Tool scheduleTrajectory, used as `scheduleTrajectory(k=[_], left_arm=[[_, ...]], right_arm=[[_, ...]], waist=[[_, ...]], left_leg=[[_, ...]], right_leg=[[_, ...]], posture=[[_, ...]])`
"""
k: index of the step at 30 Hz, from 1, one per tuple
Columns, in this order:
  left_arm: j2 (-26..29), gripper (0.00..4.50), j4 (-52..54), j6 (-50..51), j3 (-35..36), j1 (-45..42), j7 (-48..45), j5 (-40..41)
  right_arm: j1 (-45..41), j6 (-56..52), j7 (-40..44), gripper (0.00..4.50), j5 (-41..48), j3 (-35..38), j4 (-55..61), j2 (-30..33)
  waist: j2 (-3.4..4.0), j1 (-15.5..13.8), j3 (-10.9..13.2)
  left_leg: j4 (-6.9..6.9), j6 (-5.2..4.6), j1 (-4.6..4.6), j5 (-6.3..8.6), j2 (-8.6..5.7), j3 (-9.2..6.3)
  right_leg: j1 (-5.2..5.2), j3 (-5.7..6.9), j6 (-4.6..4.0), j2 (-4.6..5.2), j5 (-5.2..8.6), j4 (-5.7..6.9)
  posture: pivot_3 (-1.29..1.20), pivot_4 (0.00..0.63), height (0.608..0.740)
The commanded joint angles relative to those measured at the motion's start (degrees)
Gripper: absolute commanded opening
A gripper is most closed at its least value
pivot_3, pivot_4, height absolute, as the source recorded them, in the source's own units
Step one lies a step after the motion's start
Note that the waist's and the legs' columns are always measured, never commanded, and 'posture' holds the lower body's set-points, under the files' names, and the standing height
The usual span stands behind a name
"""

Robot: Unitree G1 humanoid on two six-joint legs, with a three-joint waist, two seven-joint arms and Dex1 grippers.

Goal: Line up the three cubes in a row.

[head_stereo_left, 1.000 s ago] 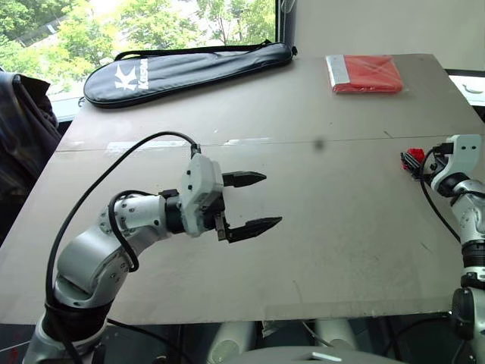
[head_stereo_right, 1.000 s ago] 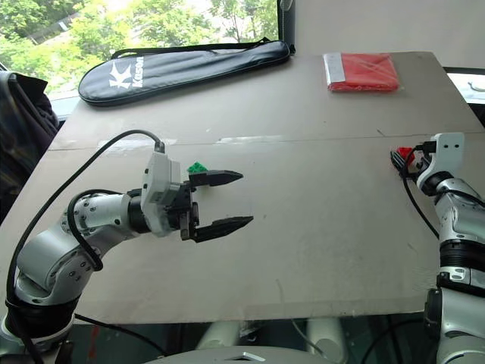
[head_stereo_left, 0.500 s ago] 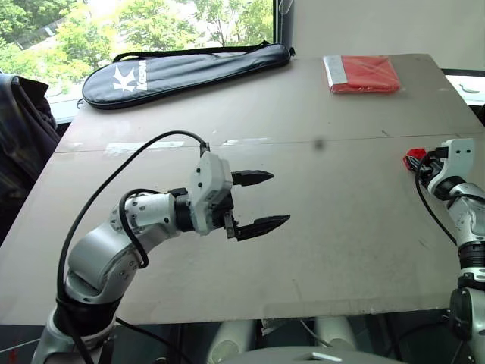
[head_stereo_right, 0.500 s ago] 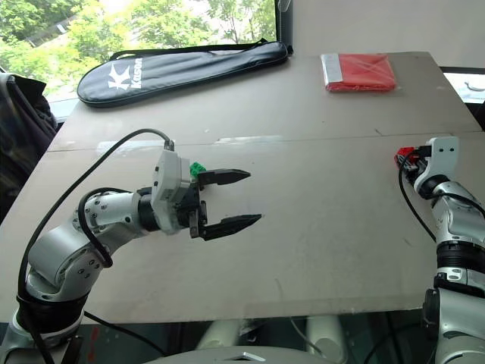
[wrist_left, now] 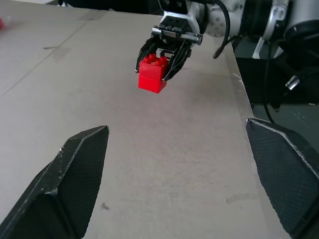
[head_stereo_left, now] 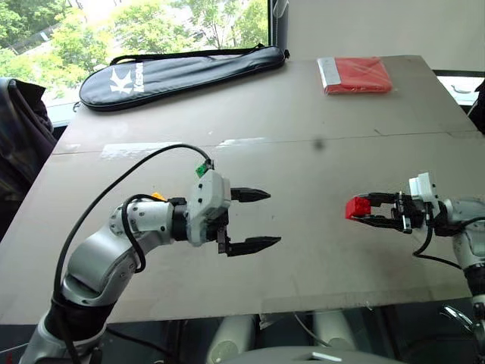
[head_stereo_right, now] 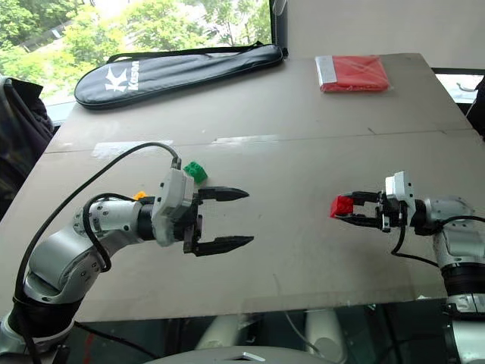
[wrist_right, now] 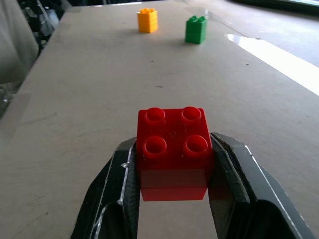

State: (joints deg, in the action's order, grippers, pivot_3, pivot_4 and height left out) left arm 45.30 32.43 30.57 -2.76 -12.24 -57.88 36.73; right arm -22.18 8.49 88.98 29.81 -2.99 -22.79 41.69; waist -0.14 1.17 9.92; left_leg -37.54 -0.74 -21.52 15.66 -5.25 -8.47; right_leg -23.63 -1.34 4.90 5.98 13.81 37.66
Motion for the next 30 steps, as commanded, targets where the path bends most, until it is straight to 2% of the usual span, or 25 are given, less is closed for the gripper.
scheduleTrajectory(k=[1, 4, 9, 17, 23, 28, 29, 30], left_arm=[[1.6, 4.5, 0.2, -3.4, 0.7, 1.1, -2.8, -1.9], [2.2, 4.5, 0.5, -5.0, 0.9, 2.7, -3.4, -3.5], [2.9, 4.5, 0.3, -7.8, 1.0, 6.1, -4.4, -6.2], [3.6, 4.5, -0.8, -10.3, 1.0, 7.7, -6.6, -7.8], [3.0, 4.5, -1.3, -11.0, 0.3, 7.0, -6.6, -8.3], [2.4, 4.5, -1.5, -11.0, 0.0, 6.5, -6.5, -8.1], [2.3, 4.5, -1.6, -11.0, -0.1, 6.3, -6.6, -8.1], [2.2, 4.5, -1.7, -11.0, -0.1, 6.2, -6.6, -8.1]], right_arm=[[-4.2, 8.7, 3.5, 1.35, 3.6, -10.7, -4.7, 3.8], [-8.2, 12.7, 3.5, 1.35, 5.8, -18.8, -8.6, 5.5], [-15.2, 14.9, 3.5, 1.35, 7.5, -26.6, -15.7, 5.3], [-19.8, 18.5, 3.5, 1.35, 9.8, -32.2, -21.1, 4.5], [-21.8, 20.1, 3.5, 1.35, 7.2, -33.9, -24.6, 4.1], [-22.4, 21.5, 3.5, 3.76, 6.2, -33.9, -27.1, 3.9], [-22.4, 22.7, 3.5, 4.18, 6.2, -33.5, -27.5, 3.6], [-22.4, 23.8, 3.5, 4.39, 6.0, -33.3, -28.0, 3.4]], waist=[[0.0, -0.1, 0.0], [-0.01, -0.2, 0.0], [-0.02, -0.2, 0.0], [-0.02, -0.4, 0.0], [-0.02, -0.3, 0.0], [-0.02, -0.3, 0.0], [-0.02, -0.4, 0.0], [-0.02, -0.4, 0.0]], left_leg=[[0.0, 0.02, -0.01, -0.01, 0.02, -0.01], [0.01, 0.03, -0.05, -0.01, 0.05, 0.0], [0.01, 0.03, -0.1, -0.01, 0.05, 0.06], [0.05, 0.03, -0.15, 0.0, 0.06, 0.0], [0.05, 0.03, -0.14, -0.01, 0.06, 0.01], [0.05, 0.03, -0.14, -0.01, 0.06, -0.01], [0.05, 0.03, -0.14, -0.01, 0.06, 0.0], [0.05, 0.03, -0.15, -0.01, 0.06, 0.0]], right_leg=[[-0.02, 0.02, -0.01, -0.01, -0.01, 0.01], [-0.05, 0.0, -0.02, -0.01, -0.01, -0.04], [-0.12, -0.08, -0.02, -0.01, -0.02, -0.11], [-0.15, -0.01, -0.03, 0.0, -0.02, -0.15], [-0.17, -0.03, -0.03, -0.01, -0.02, -0.12], [-0.17, -0.01, -0.04, -0.02, -0.02, -0.09], [-0.18, -0.02, -0.04, -0.02, -0.02, -0.09], [-0.19, -0.02, -0.04, -0.02, -0.02, -0.09]], posture=[[0.0, 0.15, 0.732], [0.0, 0.15, 0.732], [0.0, 0.15, 0.732], [0.0, 0.15, 0.732], [0.0, 0.15, 0.732], [0.0, 0.15, 0.732], [0.0, 0.15, 0.732], [0.0, 0.15, 0.732]])
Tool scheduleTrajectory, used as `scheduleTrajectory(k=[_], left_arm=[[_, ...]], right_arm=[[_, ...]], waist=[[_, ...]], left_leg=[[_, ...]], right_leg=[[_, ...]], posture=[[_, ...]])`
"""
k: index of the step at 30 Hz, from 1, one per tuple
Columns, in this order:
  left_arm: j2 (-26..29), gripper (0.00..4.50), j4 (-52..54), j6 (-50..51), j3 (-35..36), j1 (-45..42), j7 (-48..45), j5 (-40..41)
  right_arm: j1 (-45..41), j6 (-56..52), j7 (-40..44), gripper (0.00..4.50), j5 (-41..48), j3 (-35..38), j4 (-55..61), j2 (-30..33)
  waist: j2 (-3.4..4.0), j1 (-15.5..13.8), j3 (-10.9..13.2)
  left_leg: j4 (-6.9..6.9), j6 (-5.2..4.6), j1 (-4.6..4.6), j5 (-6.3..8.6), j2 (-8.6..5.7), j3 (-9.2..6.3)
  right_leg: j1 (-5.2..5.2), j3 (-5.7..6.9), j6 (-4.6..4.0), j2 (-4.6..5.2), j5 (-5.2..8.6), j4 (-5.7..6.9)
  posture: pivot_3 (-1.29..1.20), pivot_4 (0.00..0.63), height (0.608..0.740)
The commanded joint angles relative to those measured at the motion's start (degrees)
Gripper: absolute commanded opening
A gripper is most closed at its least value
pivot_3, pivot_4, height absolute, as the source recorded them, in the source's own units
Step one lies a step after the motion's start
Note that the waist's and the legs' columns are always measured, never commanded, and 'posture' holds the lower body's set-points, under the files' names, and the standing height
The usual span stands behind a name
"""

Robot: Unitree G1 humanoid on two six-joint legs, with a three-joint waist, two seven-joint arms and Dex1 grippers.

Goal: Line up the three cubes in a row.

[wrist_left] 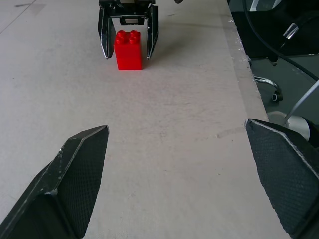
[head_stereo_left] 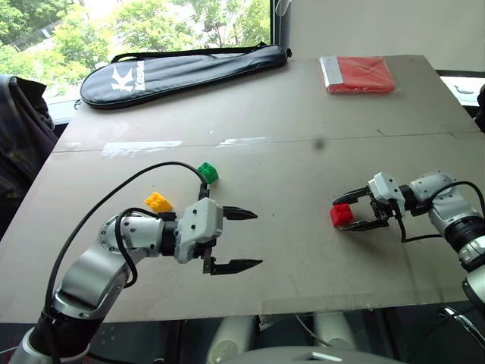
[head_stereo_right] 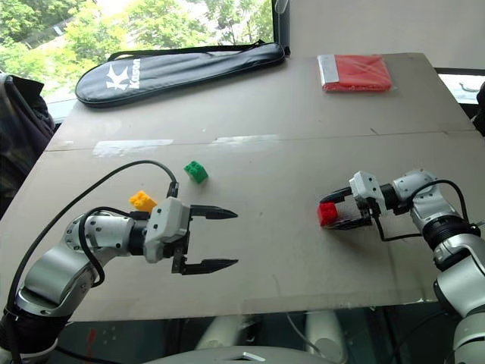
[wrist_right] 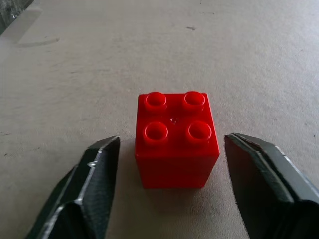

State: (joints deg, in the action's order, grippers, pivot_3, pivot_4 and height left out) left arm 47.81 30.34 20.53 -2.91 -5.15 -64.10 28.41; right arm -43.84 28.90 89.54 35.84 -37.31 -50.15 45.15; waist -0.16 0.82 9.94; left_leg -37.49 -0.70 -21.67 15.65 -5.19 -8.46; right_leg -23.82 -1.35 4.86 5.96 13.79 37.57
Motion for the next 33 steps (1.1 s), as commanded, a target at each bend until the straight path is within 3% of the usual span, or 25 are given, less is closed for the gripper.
scheduleTrajectory(k=[1, 9, 16, 24, 33], left_arm=[[-0.3, 4.5, 0.3, -1.0, 0.0, -0.9, -0.5, 0.2], [-2.6, 4.5, 2.1, 0.7, 3.9, 2.4, 4.1, 2.7], [-15.2, 4.5, 3.6, -4.6, 9.5, 12.8, 19.5, -0.6], [-31.5, 4.5, -3.3, -6.7, 6.0, 10.5, 48.0, -21.8], [-38.9, 4.5, -10.9, -2.7, 3.7, 3.1, 59.0, -29.0]], right_arm=[[-0.8, 4.1, 3.0, 4.39, -0.2, 1.1, -0.9, -0.3], [2.2, 3.4, 3.0, 4.39, 5.6, 5.1, 3.4, 3.7], [16.9, -11.6, 1.4, 4.39, 16.6, 27.3, 19.0, 7.1], [33.2, -24.4, -9.5, 4.39, 20.9, 44.4, 40.9, 3.3], [35.9, -26.9, -10.5, 4.39, 14.6, 52.0, 42.1, -0.3]], waist=[[0.0, 0.0, 0.0], [0.01, 0.0, 0.0], [0.01, -0.3, 0.0], [0.08, -1.7, -0.1], [0.08, -1.7, -0.1]], left_leg=[[0.0, 0.0, 0.0, 0.0, 0.0, 0.0], [0.0, 0.0, 0.0, 0.0, 0.0, 0.02], [0.02, -0.02, -0.03, 0.01, 0.0, 0.01], [-0.07, -0.26, 0.02, 0.14, 0.0, 0.1], [-0.78, -0.3, -0.09, 0.16, -0.07, 0.07]], right_leg=[[0.0, 0.0, 0.0, 0.0, 0.0, 0.0], [-0.03, -0.03, 0.0, 0.01, 0.0, 0.03], [-0.02, -0.05, 0.0, 0.06, -0.01, 0.0], [0.05, -0.12, 0.05, 0.02, -0.16, 0.03], [0.22, -0.1, 0.28, -0.05, -0.37, 0.1]], posture=[[0.0, 0.15, 0.732], [0.0, 0.15, 0.732], [0.0, 0.15, 0.732], [0.0, 0.15, 0.732], [0.0, 0.15, 0.732]])
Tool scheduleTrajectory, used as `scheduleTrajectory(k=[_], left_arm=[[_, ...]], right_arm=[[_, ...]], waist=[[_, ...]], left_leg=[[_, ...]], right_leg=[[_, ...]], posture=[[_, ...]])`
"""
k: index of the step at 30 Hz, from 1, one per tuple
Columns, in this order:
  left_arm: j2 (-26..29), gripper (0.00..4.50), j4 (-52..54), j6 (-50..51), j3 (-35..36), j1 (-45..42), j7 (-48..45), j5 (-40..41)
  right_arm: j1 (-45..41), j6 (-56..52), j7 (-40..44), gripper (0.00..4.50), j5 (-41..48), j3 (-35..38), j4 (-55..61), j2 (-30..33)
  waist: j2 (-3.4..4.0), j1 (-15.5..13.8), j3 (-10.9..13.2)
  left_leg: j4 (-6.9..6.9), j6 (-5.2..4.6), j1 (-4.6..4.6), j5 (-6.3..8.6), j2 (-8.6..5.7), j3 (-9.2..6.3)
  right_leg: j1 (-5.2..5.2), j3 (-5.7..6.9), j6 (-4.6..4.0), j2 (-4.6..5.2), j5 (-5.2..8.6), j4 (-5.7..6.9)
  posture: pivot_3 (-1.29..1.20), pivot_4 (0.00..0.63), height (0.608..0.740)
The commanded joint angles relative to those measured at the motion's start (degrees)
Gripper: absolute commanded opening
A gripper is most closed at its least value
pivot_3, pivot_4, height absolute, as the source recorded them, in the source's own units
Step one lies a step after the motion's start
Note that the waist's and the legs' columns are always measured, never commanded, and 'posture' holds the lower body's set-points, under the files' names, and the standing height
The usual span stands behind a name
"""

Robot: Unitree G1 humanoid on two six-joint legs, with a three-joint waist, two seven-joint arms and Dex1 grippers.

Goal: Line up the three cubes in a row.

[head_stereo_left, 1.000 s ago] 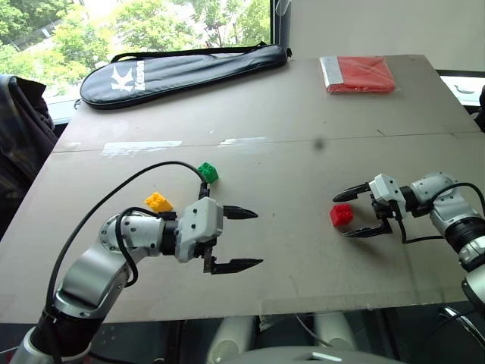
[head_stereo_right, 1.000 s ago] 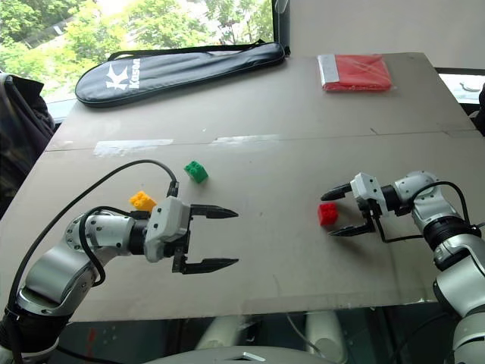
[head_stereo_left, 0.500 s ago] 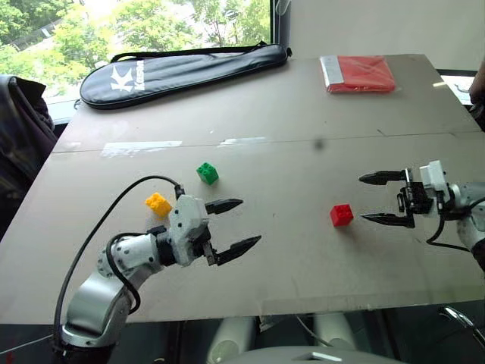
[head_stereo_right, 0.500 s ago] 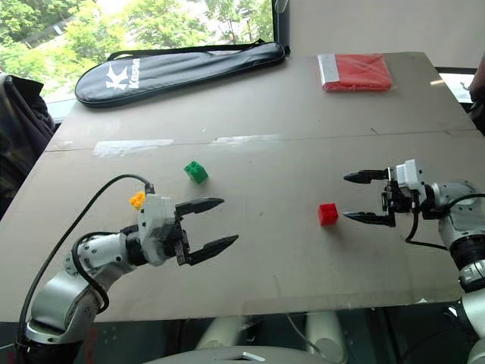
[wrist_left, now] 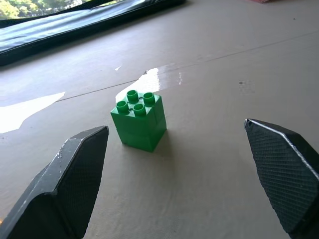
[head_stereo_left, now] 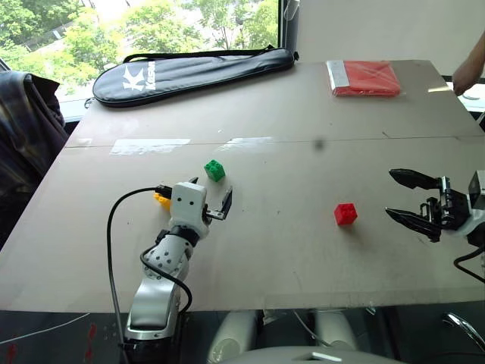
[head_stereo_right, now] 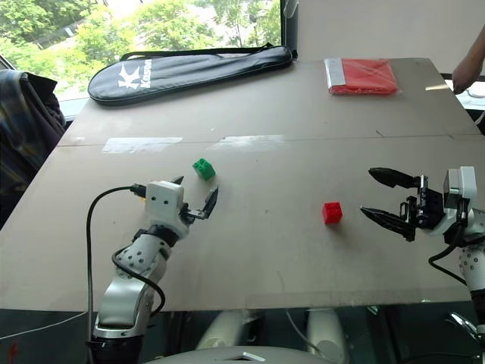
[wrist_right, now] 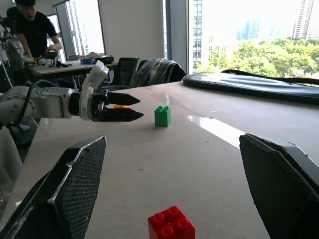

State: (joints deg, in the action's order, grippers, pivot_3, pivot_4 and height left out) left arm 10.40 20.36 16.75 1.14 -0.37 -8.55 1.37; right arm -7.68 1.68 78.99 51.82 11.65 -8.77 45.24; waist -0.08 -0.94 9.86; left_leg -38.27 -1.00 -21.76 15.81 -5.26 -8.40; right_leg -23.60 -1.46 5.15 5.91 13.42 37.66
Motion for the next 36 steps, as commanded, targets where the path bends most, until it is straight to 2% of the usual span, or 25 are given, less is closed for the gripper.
scheduleTrajectory(k=[1, 7, 14, 26, 36], left_arm=[[-2.1, 4.5, -1.7, 1.3, -0.4, -2.2, 4.2, -2.4], [-4.0, 4.5, -9.4, 1.5, -1.5, -7.7, 7.3, -4.9], [-3.4, 4.5, -19.1, -1.5, -0.2, -13.5, 8.9, -5.7], [-4.8, 4.5, -26.8, -4.9, 0.6, -18.5, 11.7, -5.7], [3.8, 4.5, -28.7, -7.6, 0.3, -17.3, -4.5, -0.7]], right_arm=[[-0.3, 0.3, 0.1, 4.39, -2.0, 3.5, 0.7, -0.7], [-0.3, -0.7, 0.5, 4.39, -4.2, 5.6, 1.4, -2.2], [0.1, -1.1, -0.3, 4.39, -5.6, 7.1, 2.8, -3.1], [0.9, -1.7, -1.3, 4.39, -6.9, 8.2, 4.7, -3.9], [1.1, -2.7, -2.3, 4.39, -7.8, 8.7, 6.4, -4.6]], waist=[[0.0, 0.1, 0.0], [-0.03, 0.0, 0.0], [-0.03, 0.1, 0.0], [-0.03, 0.0, 0.0], [-0.03, 0.2, 0.0]], left_leg=[[0.0, 0.0, 0.0, 0.0, 0.0, 0.0], [0.0, 0.07, -0.02, -0.04, -0.01, -0.01], [-0.01, 0.2, -0.03, -0.11, -0.03, 0.0], [-0.03, 0.23, -0.03, -0.13, -0.04, -0.01], [-0.02, 0.23, -0.03, -0.13, -0.03, 0.0]], right_leg=[[0.0, 0.0, 0.0, 0.0, 0.0, 0.0], [-0.01, 0.02, 0.0, 0.0, 0.0, 0.0], [-0.01, 0.01, 0.01, 0.02, -0.01, 0.0], [-0.01, 0.02, 0.04, 0.03, -0.02, 0.02], [-0.05, 0.0, 0.05, 0.02, -0.03, 0.02]], posture=[[0.0, 0.15, 0.732], [0.0, 0.15, 0.732], [0.0, 0.15, 0.732], [0.0, 0.15, 0.732], [0.0, 0.15, 0.732]])
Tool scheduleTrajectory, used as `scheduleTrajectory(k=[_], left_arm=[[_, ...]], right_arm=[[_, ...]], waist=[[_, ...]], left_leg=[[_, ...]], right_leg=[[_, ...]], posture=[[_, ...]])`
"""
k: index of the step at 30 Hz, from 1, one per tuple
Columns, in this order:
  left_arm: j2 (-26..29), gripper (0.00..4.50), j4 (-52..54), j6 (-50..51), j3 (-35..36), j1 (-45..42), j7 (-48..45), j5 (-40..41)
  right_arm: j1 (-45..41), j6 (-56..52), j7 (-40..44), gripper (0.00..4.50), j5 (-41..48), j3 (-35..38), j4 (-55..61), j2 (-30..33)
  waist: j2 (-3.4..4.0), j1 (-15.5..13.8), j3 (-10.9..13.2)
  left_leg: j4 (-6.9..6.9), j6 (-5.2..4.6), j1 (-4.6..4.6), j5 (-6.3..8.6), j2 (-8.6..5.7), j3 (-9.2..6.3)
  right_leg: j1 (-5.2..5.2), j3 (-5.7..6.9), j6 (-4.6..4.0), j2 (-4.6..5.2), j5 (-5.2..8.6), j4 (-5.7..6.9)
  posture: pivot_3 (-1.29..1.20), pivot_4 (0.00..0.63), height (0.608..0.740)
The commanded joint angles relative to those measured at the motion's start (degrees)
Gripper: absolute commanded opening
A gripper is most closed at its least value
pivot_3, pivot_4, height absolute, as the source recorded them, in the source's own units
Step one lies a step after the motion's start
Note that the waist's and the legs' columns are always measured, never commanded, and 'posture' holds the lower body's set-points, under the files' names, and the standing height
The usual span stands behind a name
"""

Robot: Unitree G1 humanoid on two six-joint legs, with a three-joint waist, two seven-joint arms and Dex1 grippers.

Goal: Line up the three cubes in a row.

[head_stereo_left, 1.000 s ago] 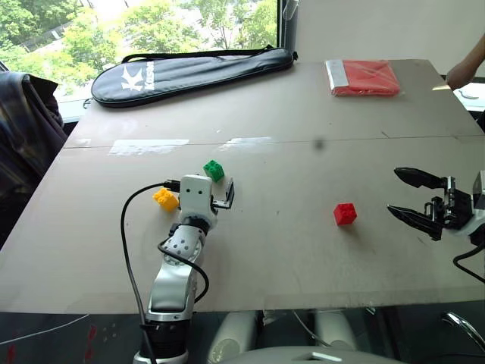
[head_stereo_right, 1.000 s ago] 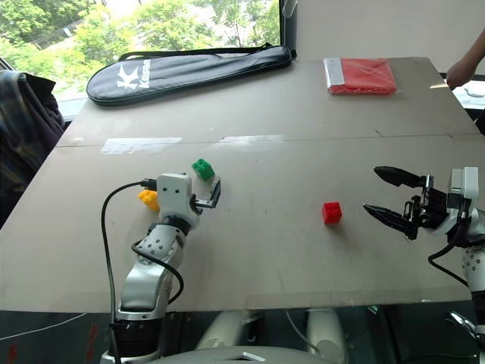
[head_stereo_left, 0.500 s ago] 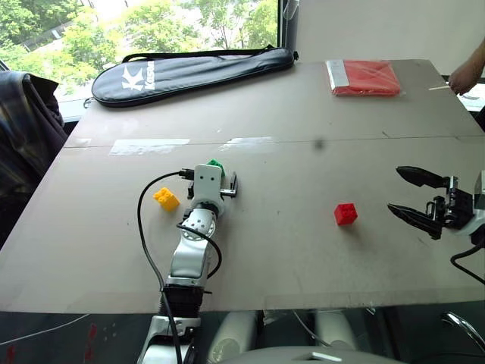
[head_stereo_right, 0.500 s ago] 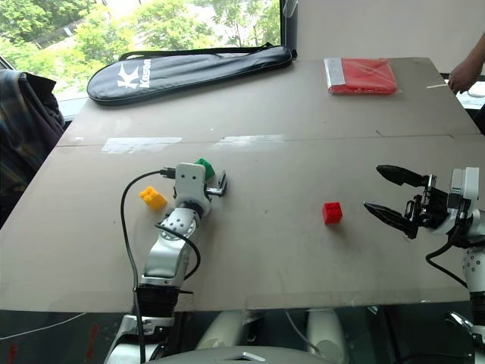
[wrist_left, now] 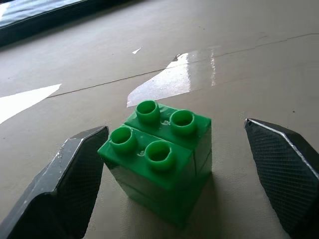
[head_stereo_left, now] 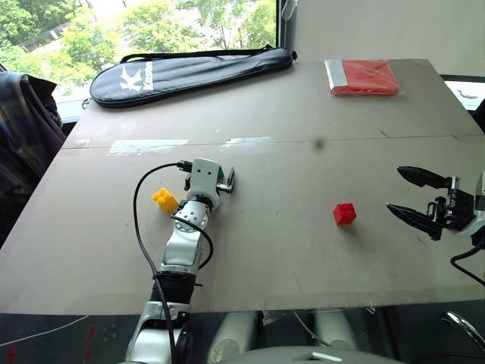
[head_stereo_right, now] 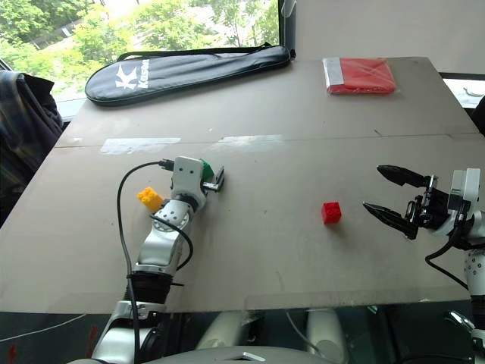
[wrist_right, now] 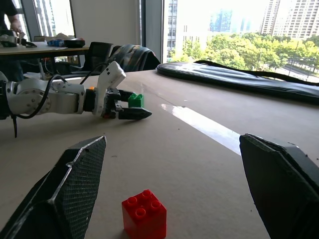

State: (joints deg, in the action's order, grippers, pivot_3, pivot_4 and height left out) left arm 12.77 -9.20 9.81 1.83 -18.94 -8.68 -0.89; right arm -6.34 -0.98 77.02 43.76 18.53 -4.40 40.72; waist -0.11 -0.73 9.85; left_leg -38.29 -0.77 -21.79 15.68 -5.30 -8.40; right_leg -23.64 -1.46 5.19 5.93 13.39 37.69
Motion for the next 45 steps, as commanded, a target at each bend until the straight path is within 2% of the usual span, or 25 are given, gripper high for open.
scheduleTrajectory(k=[1, 12, 22, 25, 30, 36, 45], left_arm=[[2.1, 4.5, 1.0, -0.9, -0.8, 1.6, -6.1, 2.1], [8.0, 4.5, -1.9, -2.2, 0.4, 1.5, -19.6, 7.2], [8.8, 4.5, -3.7, -3.0, 0.5, 1.0, -22.0, 8.5], [8.5, 3.63, -3.0, -3.0, 0.5, 1.4, -22.0, 8.7], [8.6, 1.26, -1.7, -2.4, 0.9, 1.7, -21.1, 8.7], [9.0, 1.28, 1.1, -2.8, 0.0, 2.0, -24.1, 10.5], [11.4, 1.28, 4.3, -8.8, -10.9, -0.3, -49.4, 15.0]], right_arm=[[-0.3, -0.1, -0.4, 4.39, 0.2, 1.8, 2.1, -0.1], [-1.0, -3.1, 0.4, 4.39, 1.2, 1.4, 3.7, 0.1], [-2.0, -4.1, -1.0, 4.39, -0.1, 1.4, 5.1, -0.6], [-1.9, -4.1, -1.6, 4.5, -0.3, 1.4, 5.5, -0.6], [-2.2, -4.3, -1.9, 4.5, -0.3, 1.4, 5.7, -0.4], [-2.0, -4.3, -1.7, 4.5, -0.4, 1.7, 5.4, -0.4], [3.9, -2.5, 2.6, 4.5, -1.5, 3.5, 4.1, 0.9]], waist=[[0.0, 0.0, 0.0], [0.02, 0.1, 0.0], [0.03, 0.1, 0.0], [0.03, 0.1, 0.0], [0.03, 0.1, 0.0], [0.03, 0.1, 0.0], [0.02, 0.0, 0.0]], left_leg=[[0.0, 0.0, 0.0, 0.0, 0.0, 0.0], [0.0, -0.01, 0.01, 0.0, 0.0, -0.01], [0.0, -0.01, 0.02, 0.01, 0.0, -0.01], [0.0, -0.01, 0.02, 0.01, 0.0, -0.01], [0.01, -0.02, 0.02, 0.01, 0.0, -0.01], [0.01, -0.02, 0.01, 0.01, 0.0, -0.01], [0.01, -0.04, -0.09, 0.02, -0.01, -0.04]], right_leg=[[0.0, 0.0, 0.0, 0.0, 0.0, 0.0], [0.0, 0.0, 0.0, 0.0, 0.0, 0.0], [0.0, -0.01, 0.0, 0.01, 0.0, 0.01], [0.0, -0.01, 0.0, 0.01, 0.0, 0.01], [-0.01, -0.01, 0.0, 0.01, 0.0, 0.01], [-0.01, -0.01, 0.0, 0.01, 0.0, 0.0], [-0.03, 0.04, -0.01, 0.03, 0.0, -0.07]], posture=[[0.0, 0.15, 0.732], [0.0, 0.15, 0.732], [0.0, 0.15, 0.732], [0.0, 0.15, 0.732], [0.0, 0.15, 0.732], [0.0, 0.15, 0.732], [0.0, 0.15, 0.732]])
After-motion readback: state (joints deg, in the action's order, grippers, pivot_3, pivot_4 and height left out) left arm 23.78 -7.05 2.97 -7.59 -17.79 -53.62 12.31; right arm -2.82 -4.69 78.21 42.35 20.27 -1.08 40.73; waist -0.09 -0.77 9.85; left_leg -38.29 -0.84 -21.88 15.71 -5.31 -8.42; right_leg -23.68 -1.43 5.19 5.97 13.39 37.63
